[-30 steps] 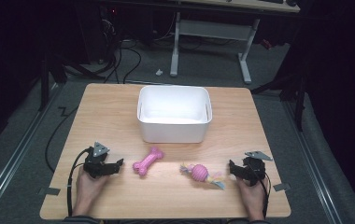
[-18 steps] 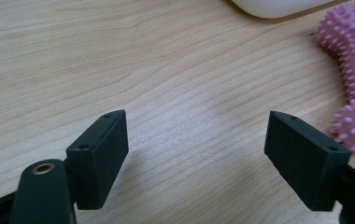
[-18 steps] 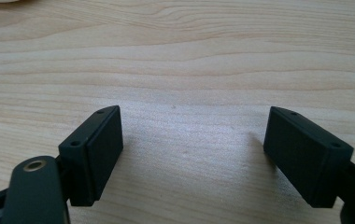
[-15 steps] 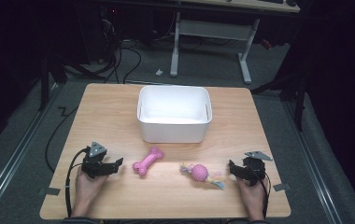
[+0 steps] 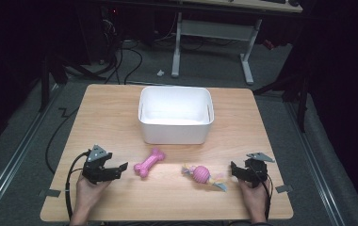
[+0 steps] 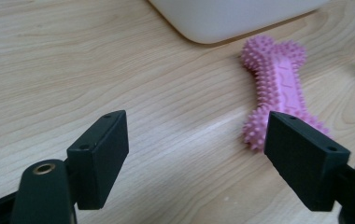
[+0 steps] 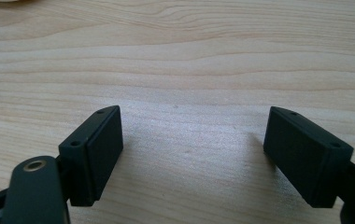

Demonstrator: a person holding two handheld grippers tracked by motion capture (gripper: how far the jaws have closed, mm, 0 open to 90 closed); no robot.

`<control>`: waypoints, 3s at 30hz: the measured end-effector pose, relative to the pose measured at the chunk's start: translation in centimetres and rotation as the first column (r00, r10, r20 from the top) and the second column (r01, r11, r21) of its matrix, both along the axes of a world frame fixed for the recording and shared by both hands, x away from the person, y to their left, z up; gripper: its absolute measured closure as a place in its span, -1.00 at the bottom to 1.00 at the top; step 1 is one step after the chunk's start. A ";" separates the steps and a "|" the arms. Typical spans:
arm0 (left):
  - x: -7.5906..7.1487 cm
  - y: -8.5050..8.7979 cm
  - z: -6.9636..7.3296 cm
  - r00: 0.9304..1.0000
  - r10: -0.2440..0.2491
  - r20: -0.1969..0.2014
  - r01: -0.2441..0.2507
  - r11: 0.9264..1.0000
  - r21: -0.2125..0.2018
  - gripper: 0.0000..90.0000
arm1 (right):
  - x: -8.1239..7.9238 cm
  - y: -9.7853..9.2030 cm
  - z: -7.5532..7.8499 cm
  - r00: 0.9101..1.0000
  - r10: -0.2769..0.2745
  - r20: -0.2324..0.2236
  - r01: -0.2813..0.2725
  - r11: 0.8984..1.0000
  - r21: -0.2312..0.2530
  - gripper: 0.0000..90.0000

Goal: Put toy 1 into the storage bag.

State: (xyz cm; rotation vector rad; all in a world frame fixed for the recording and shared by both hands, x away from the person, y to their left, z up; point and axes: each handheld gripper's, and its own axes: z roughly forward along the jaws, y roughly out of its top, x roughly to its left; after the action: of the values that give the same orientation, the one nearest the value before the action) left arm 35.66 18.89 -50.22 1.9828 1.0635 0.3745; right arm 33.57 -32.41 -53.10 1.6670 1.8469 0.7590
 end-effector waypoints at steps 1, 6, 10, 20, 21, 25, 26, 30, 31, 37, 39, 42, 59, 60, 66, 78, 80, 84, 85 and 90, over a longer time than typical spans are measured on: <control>0.0 0.0 0.0 1.000 0.000 0.000 0.000 1.000 0.000 -0.50 | 0.0 0.0 0.0 1.000 0.000 0.000 0.000 1.000 0.000 -0.56; -0.3 -1.0 1.1 0.999 -0.040 0.009 0.040 0.999 0.008 -0.48 | 0.0 0.0 0.0 1.000 0.002 0.000 -0.002 1.000 0.000 -0.56; -0.3 -2.1 1.9 0.998 -0.069 0.009 0.068 0.998 0.009 -0.47 | 0.0 0.0 0.0 1.000 0.006 -0.002 -0.006 1.000 0.001 -0.56; 0.4 -4.2 2.4 0.993 -0.117 -0.017 0.118 0.992 0.040 -0.46 | -0.1 0.1 0.0 1.000 0.010 -0.002 -0.010 1.000 0.001 -0.56; 0.5 -4.5 2.4 0.993 -0.118 -0.018 0.119 0.992 0.048 -0.46 | -0.1 0.1 0.0 1.000 0.012 -0.002 -0.012 1.000 0.001 -0.56; 0.8 -5.3 2.4 0.990 -0.139 -0.039 0.140 0.989 0.052 -0.45 | -0.1 0.1 0.0 1.000 0.013 -0.003 -0.013 1.000 0.003 -0.56; 1.0 -5.7 2.4 0.988 -0.146 -0.049 0.148 0.987 0.060 -0.45 | -0.1 0.1 0.0 1.000 0.013 -0.002 -0.013 1.000 0.003 -0.56; 1.4 -6.3 2.3 0.986 -0.155 -0.066 0.160 0.984 0.073 -0.43 | -0.1 0.1 0.0 1.000 0.014 -0.002 -0.014 1.000 0.003 -0.56; 1.5 -6.5 2.2 0.985 -0.156 -0.070 0.161 0.984 0.077 -0.43 | -0.1 0.1 0.0 1.000 0.014 -0.002 -0.014 1.000 0.003 -0.56; 2.3 -7.8 1.9 0.982 -0.164 -0.093 0.173 0.979 0.106 -0.41 | -0.1 0.1 0.0 1.000 0.016 -0.002 -0.016 1.000 0.002 -0.56; 2.5 -8.1 1.7 0.981 -0.166 -0.104 0.177 0.978 0.111 -0.39 | -0.1 0.1 0.0 1.000 0.016 -0.002 -0.016 1.000 0.002 -0.56; 2.9 -8.7 1.2 0.979 -0.164 -0.117 0.179 0.975 0.130 -0.39 | -0.1 0.1 0.0 1.000 0.020 0.000 -0.020 1.000 0.000 -0.56; 4.2 -10.5 -0.7 0.971 -0.159 -0.176 0.190 0.965 0.179 -0.16 | -0.1 0.1 0.0 1.000 0.023 0.000 -0.023 1.000 -0.001 -0.56; 4.2 -10.5 -0.7 0.971 -0.159 -0.176 0.190 0.965 0.179 -0.15 | -0.1 0.1 0.0 1.000 0.023 0.000 -0.023 1.000 -0.001 -0.56; 4.4 -10.6 -0.9 0.970 -0.153 -0.191 0.190 0.963 0.192 -0.09 | -0.1 0.1 0.0 1.000 0.024 0.001 -0.024 1.000 -0.001 -0.56; 4.2 -10.7 -0.8 0.968 -0.167 -0.188 0.204 0.960 0.194 0.19 | -0.1 0.1 0.0 1.000 0.023 0.000 -0.023 1.000 -0.001 -0.56; 4.2 -10.8 -0.8 0.968 -0.170 -0.186 0.206 0.959 0.194 0.25 | -0.1 0.1 0.0 1.000 0.024 0.001 -0.024 1.000 -0.002 -0.56; 4.0 -10.8 -0.7 0.967 -0.175 -0.185 0.211 0.957 0.199 0.29 | -0.1 0.1 0.0 1.000 0.024 0.000 -0.024 1.000 0.000 -0.56; 4.0 -10.8 -0.7 0.967 -0.176 -0.183 0.212 0.956 0.204 0.29 | -0.1 0.1 0.0 1.000 0.025 0.000 -0.025 1.000 0.000 -0.56; 3.6 -10.8 -0.3 0.968 -0.196 -0.159 0.226 0.951 0.208 0.29 | -0.1 0.1 0.0 1.000 0.025 0.000 -0.025 1.000 0.000 -0.56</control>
State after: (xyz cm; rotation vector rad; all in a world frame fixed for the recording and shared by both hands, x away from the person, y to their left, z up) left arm 39.23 8.10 -50.54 2.3291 0.9109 0.2547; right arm 33.47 -32.27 -53.10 1.6466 1.8714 0.7693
